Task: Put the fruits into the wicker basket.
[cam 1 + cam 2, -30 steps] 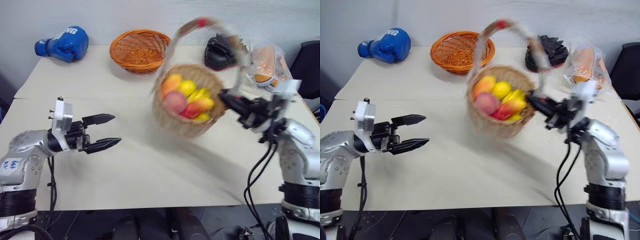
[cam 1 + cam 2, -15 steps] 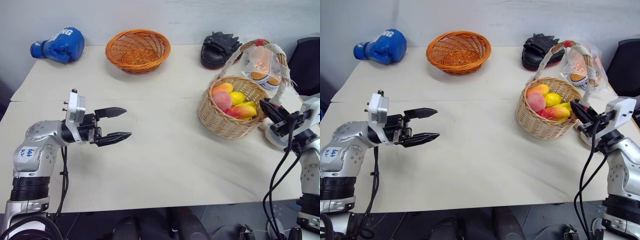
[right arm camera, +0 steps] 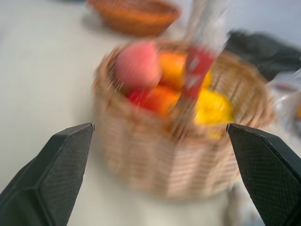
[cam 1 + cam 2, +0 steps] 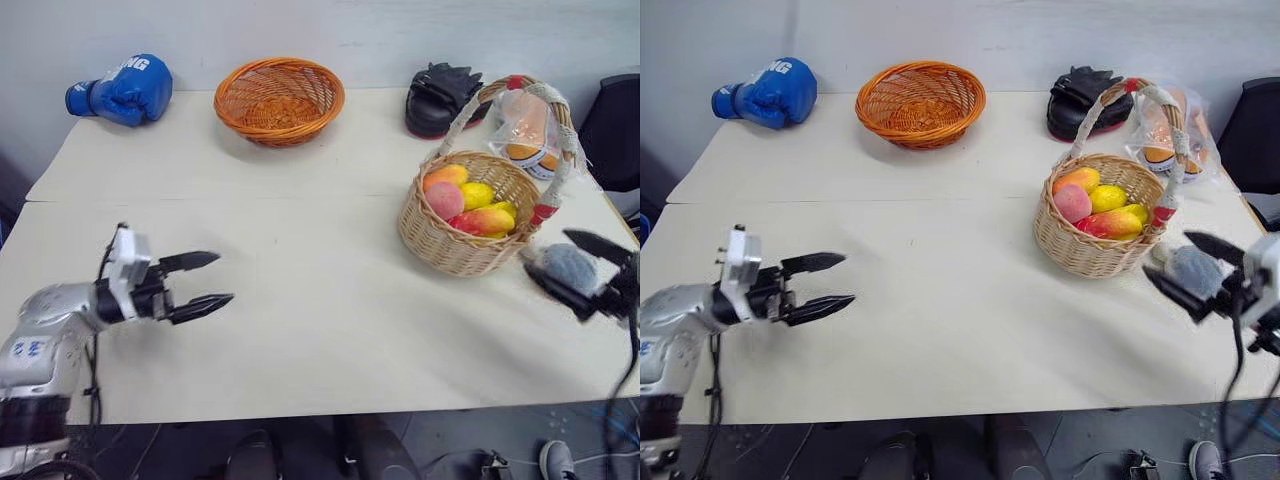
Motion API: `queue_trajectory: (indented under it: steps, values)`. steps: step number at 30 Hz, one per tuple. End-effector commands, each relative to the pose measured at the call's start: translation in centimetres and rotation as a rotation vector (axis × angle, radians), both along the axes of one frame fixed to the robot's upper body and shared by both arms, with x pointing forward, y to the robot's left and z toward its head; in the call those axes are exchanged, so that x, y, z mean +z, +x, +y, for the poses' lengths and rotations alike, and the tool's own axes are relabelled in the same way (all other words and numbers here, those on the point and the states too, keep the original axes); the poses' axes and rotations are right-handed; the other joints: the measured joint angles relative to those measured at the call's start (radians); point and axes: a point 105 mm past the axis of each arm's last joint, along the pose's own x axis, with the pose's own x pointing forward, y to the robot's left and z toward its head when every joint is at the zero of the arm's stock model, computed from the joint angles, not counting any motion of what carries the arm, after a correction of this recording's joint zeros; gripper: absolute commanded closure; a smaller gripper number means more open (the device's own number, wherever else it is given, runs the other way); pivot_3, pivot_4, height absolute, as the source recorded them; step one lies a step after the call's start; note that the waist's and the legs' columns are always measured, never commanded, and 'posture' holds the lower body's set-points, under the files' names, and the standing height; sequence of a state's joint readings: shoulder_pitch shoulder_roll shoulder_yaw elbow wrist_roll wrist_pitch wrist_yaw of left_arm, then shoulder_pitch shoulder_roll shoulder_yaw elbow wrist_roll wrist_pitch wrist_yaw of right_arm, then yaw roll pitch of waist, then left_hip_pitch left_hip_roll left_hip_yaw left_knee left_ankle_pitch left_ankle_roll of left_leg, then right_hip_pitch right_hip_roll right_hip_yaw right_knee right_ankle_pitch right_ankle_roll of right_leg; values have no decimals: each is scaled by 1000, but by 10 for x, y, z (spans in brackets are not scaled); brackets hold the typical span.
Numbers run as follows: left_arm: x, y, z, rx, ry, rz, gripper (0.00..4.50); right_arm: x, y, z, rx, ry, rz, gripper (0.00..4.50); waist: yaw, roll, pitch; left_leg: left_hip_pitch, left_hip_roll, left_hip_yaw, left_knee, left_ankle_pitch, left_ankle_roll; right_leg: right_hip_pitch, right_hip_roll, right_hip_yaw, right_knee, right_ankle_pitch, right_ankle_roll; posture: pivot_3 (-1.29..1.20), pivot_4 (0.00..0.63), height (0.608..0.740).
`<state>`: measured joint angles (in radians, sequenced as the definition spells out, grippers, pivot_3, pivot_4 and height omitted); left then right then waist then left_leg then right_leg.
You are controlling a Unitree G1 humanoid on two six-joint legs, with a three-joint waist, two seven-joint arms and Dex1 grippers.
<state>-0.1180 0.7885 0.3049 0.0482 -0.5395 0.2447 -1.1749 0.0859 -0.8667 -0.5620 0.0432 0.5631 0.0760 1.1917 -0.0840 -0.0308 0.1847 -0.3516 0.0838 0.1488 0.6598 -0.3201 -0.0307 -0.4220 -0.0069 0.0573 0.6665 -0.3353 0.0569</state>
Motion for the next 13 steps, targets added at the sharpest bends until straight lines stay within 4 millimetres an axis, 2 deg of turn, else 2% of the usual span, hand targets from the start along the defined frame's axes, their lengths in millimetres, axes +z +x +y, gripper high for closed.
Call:
queue_trajectory:
  steps: [1, 4, 8, 13]
  values:
    - [-2, -5, 17, 56, 90, -62, 0, -11, -16, 24, 212, -125, 6, 52, 0, 0, 0, 0, 0, 0, 0, 0, 0, 1, 0, 0, -1, 0, 0, 0, 150, 740]
    - [-6, -11, 18, 77, 105, -67, 0, -21, -17, 47, 319, -135, -30, 52, -1, 0, 0, 0, 0, 0, 0, -1, 2, 2, 0, 0, -2, 1, 2, 0, 150, 740]
    - [-26, -31, 10, 73, 180, -28, 0, -46, -12, 83, 458, -137, -69, 52, 0, 0, 0, 0, 0, 0, 0, -1, 2, 2, -1, 0, -3, 1, 2, 0, 150, 740]
    - [-28, -34, 5, 69, 211, -39, 0, -59, 2, 106, 477, -88, -103, 52, 8, 0, 1, 0, -1, 0, 0, -1, 2, 2, -3, -1, -3, 1, 2, 0, 150, 740]
